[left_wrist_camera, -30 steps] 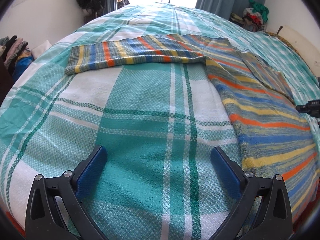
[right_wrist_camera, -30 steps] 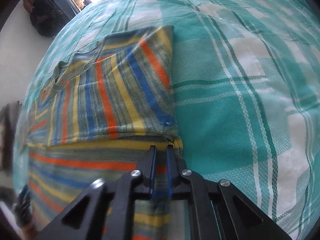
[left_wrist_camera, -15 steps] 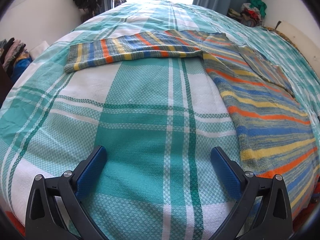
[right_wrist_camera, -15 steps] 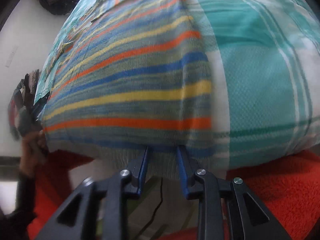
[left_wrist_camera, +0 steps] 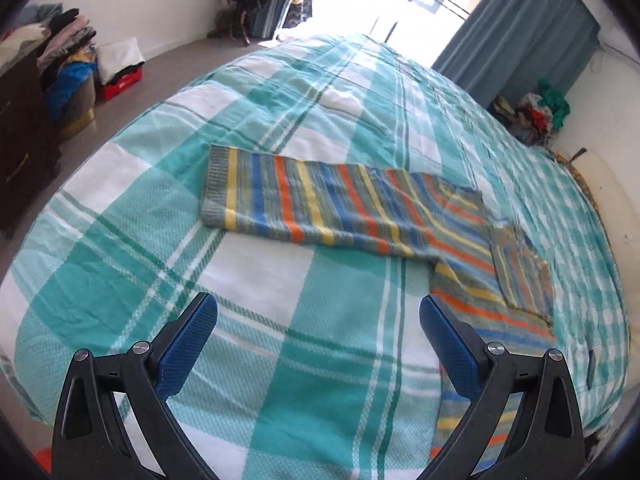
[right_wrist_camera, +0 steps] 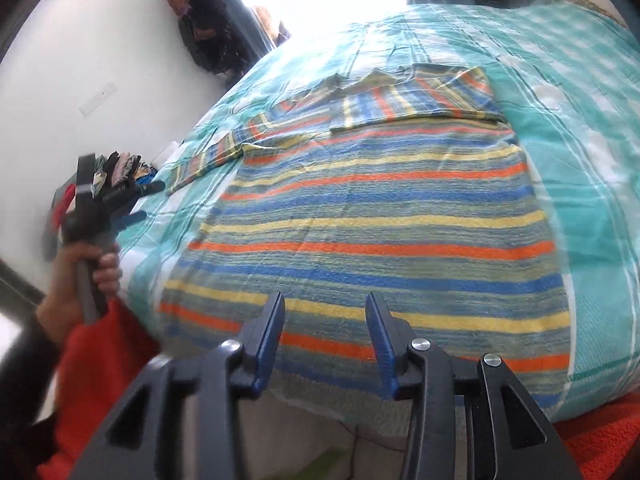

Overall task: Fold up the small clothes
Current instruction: 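Grasp the other sleeve cuff with the left gripper, then fold the held sweater side across the body and open the left gripper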

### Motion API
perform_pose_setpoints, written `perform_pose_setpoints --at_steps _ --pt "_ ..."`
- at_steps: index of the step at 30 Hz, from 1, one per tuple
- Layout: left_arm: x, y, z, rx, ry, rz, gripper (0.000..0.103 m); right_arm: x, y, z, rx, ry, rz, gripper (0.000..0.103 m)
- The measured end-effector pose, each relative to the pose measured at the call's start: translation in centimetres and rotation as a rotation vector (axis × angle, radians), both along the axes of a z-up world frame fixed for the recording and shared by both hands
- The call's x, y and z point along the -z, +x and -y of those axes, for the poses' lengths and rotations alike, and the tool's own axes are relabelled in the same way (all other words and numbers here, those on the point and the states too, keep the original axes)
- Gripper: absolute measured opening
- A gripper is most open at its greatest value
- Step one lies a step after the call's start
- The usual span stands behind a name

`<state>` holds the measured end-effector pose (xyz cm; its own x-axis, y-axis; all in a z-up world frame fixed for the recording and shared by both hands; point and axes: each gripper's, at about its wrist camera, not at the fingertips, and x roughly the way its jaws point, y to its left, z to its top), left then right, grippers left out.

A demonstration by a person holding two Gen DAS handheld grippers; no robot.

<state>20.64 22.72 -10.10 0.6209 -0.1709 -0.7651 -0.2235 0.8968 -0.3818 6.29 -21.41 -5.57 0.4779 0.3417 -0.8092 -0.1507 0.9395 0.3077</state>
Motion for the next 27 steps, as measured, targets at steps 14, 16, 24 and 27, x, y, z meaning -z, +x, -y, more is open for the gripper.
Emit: perform_pose_setpoints --at_steps 14,16,24,27 --pt "6.9 11.0 -2.4 -0.028 0.148 -0.227 0.005 3.3 -1.1 -1.4 -0.098 -0.065 -0.027 0.045" --pt "4.2 11.4 -0.2 0.042 0.202 -0.166 0.005 3.3 -1.0 -1.5 -0.102 -0.062 -0.023 0.046" --pt "-10.1 12.7 16.9 0.445 0.248 0.137 0.005 3.4 -1.0 -0.8 -0.099 -0.011 -0.028 0.047" --pt "-11.5 12.5 24.6 0.597 0.203 0.168 0.006 3.4 -0.9 -0.6 -0.095 0.009 -0.033 0.047"
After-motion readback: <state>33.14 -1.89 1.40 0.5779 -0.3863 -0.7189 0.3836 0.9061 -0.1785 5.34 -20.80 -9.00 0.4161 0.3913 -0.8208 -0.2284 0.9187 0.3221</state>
